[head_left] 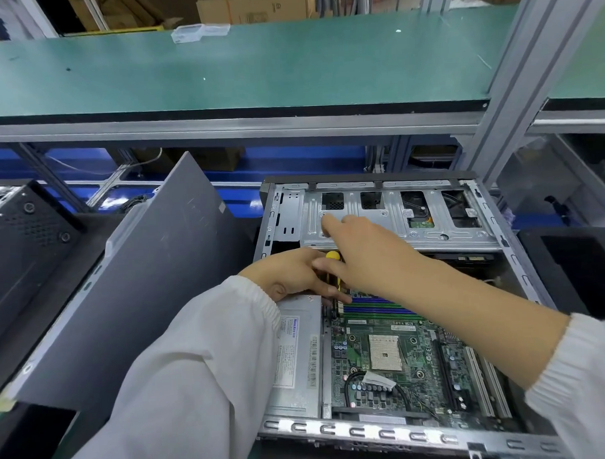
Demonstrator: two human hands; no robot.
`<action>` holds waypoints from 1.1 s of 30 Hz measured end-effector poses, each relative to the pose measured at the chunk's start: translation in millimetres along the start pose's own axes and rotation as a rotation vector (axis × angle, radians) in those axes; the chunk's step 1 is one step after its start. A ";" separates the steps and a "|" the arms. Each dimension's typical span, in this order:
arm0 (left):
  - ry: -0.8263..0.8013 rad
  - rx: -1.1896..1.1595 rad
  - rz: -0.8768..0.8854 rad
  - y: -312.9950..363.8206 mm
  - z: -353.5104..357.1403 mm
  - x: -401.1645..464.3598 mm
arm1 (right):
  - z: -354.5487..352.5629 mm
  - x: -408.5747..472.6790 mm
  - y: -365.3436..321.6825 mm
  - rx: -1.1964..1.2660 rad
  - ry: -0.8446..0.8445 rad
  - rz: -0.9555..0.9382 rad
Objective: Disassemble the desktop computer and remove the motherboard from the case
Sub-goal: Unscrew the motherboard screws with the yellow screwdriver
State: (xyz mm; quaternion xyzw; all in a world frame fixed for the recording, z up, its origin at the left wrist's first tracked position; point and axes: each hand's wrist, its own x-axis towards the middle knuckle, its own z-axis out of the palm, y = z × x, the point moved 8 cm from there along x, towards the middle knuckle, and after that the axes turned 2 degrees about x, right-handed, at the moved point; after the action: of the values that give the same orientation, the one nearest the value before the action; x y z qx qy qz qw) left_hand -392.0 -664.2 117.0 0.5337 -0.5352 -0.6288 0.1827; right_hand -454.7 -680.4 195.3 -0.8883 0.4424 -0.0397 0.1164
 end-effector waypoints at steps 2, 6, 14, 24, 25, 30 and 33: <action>0.011 -0.010 -0.010 -0.3 -0.4 -0.3 | -0.9 2.6 -2.9 -0.109 0.017 -0.008; 0.036 -0.011 -0.007 -0.6 -1.9 -0.2 | 14.7 4.4 -8.6 0.034 -0.169 -0.082; 0.028 -0.019 -0.026 -1.3 -0.5 -1.7 | 11.7 4.1 -7.5 -0.017 -0.115 -0.091; 0.030 -0.016 -0.048 -3.9 -1.1 -0.2 | 11.9 4.7 -5.3 0.021 -0.143 -0.094; 0.030 -0.012 -0.043 -3.2 -1.2 -0.5 | 12.7 3.1 -6.1 0.102 -0.204 -0.105; 0.031 -0.006 -0.058 -5.7 -2.4 0.9 | -5.7 3.0 0.1 -0.011 -0.042 -0.007; 0.030 -0.022 -0.053 -5.9 -1.8 0.2 | 7.5 5.1 -5.5 -0.037 -0.125 -0.080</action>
State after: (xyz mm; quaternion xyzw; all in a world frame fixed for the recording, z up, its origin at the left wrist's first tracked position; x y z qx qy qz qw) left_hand -388.4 -663.1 112.0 0.5552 -0.5110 -0.6311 0.1798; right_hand -446.1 -679.9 189.2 -0.9080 0.3993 0.0196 0.1255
